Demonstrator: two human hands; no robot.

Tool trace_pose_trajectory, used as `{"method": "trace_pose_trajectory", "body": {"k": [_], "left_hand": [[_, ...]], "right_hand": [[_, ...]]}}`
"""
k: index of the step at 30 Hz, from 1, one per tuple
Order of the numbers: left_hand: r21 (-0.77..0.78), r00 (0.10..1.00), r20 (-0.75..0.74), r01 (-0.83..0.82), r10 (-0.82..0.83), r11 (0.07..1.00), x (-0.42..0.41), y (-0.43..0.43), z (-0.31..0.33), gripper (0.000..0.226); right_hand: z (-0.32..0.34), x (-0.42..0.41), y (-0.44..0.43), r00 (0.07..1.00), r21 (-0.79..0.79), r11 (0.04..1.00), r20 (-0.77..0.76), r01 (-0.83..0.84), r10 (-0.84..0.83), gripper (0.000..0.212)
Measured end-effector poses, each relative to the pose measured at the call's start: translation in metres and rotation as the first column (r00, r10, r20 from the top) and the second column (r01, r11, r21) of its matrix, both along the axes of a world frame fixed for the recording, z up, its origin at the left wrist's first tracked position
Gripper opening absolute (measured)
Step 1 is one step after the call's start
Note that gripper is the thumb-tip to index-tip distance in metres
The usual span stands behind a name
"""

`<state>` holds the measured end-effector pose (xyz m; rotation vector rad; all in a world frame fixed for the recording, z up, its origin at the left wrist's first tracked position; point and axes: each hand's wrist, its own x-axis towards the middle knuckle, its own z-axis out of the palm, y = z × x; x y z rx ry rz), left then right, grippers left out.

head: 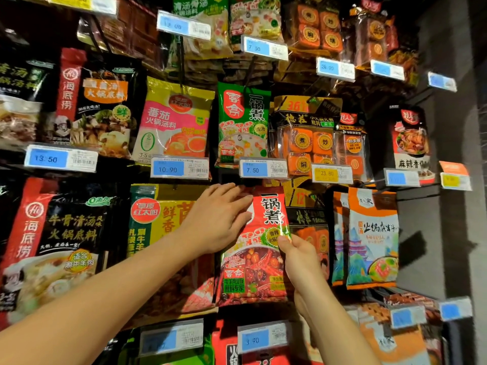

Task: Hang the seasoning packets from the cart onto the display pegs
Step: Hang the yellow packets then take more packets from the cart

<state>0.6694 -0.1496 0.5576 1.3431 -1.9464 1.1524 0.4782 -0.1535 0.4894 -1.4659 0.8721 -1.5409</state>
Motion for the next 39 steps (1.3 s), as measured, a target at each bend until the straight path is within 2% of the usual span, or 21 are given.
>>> {"method": "trace_pose_trajectory", "body": {"k": [3,5,6,8,9,10,11,13,16,19,21,23,25,27,29,31,34,37,39], "left_hand": [[-0.020,0.991,0.073,-0.111,0.112,0.994,-0.002,-0.002,-0.003,0.068],[-0.044,0.979,0.104,-0.169,0.173,0.985,-0.004,-0.004,-0.012,0.079],[-0.048,0.974,0.109,-0.196,0.200,0.979,-0.006,-0.005,-0.018,0.089],[-0.042,0.960,0.113,-0.252,0.256,0.967,-0.008,-0.009,-0.029,0.103],[-0.050,0.953,0.106,-0.279,0.283,0.959,-0.009,-0.012,-0.033,0.105],[-0.067,0.949,0.093,-0.296,0.301,0.953,-0.010,-0.014,-0.035,0.104],[-0.074,0.946,0.078,-0.309,0.314,0.948,-0.011,-0.017,-0.036,0.101],[-0.055,0.942,0.038,-0.332,0.334,0.942,-0.013,-0.019,-0.037,0.093],[-0.079,0.961,0.009,-0.275,0.277,0.958,-0.023,-0.013,-0.053,0.081],[-0.109,0.998,-0.021,-0.063,0.061,0.992,-0.049,-0.001,-0.090,0.050],[-0.075,0.992,-0.035,0.118,-0.121,0.990,-0.075,0.004,-0.127,0.033],[0.001,0.957,-0.064,0.284,-0.283,0.959,-0.108,0.009,-0.171,0.025],[0.136,0.907,-0.153,0.414,-0.393,0.900,-0.146,0.013,-0.215,0.023],[0.281,0.864,-0.256,0.496,-0.433,0.822,-0.185,0.016,-0.266,0.018],[0.411,0.826,-0.367,0.557,-0.429,0.722,-0.224,0.028,-0.316,0.011],[0.590,0.823,-0.467,0.563,-0.325,0.578,-0.257,0.046,-0.363,0.011],[0.794,0.870,-0.444,0.494,-0.216,0.355,-0.296,0.061,-0.425,0.014],[0.899,0.911,-0.383,0.405,-0.151,0.164,-0.320,0.055,-0.495,0.033],[0.938,0.936,-0.343,0.346,-0.073,0.032,-0.330,0.046,-0.538,0.034]], "right_hand": [[-0.008,0.007,-0.011,0.994,-0.059,0.995,-0.065,0.086,-0.090,0.018],[-0.022,0.009,-0.015,0.937,-0.205,0.949,-0.207,0.239,-0.280,0.029],[-0.030,0.009,-0.014,0.867,-0.301,0.897,-0.285,0.324,-0.408,0.043],[-0.047,0.008,-0.013,0.653,-0.494,0.770,-0.433,0.405,-0.621,0.066],[-0.055,0.007,-0.013,0.563,-0.537,0.749,-0.506,0.387,-0.653,0.072],[-0.063,0.006,-0.016,0.522,-0.537,0.765,-0.565,0.355,-0.639,0.075],[-0.070,0.004,-0.018,0.523,-0.508,0.801,-0.611,0.317,-0.594,0.074],[-0.084,-0.002,-0.021,0.581,-0.450,0.859,-0.642,0.244,-0.501,0.068],[-0.101,-0.024,-0.016,0.684,-0.406,0.881,-0.572,0.244,-0.453,0.051],[-0.126,-0.060,-0.003,0.749,-0.405,0.861,-0.455,0.307,-0.481,0.031],[-0.152,-0.090,0.010,0.762,-0.385,0.851,-0.407,0.357,-0.503,0.029],[-0.182,-0.125,0.026,0.778,-0.294,0.877,-0.411,0.380,-0.475,0.029],[-0.215,-0.161,0.042,0.788,-0.182,0.891,-0.418,0.415,-0.453,0.025],[-0.253,-0.195,0.061,0.786,-0.088,0.877,-0.408,0.473,-0.465,0.010],[-0.294,-0.229,0.082,0.766,0.009,0.836,-0.407,0.548,-0.498,0.010],[-0.339,-0.264,0.108,0.748,0.107,0.798,-0.440,0.593,-0.497,0.010],[-0.399,-0.306,0.142,0.734,0.250,0.729,-0.483,0.637,-0.477,0.017],[-0.450,-0.327,0.163,0.717,0.360,0.633,-0.486,0.686,-0.500,0.008],[-0.486,-0.333,0.167,0.718,0.465,0.548,-0.480,0.695,-0.504,0.005]]}}
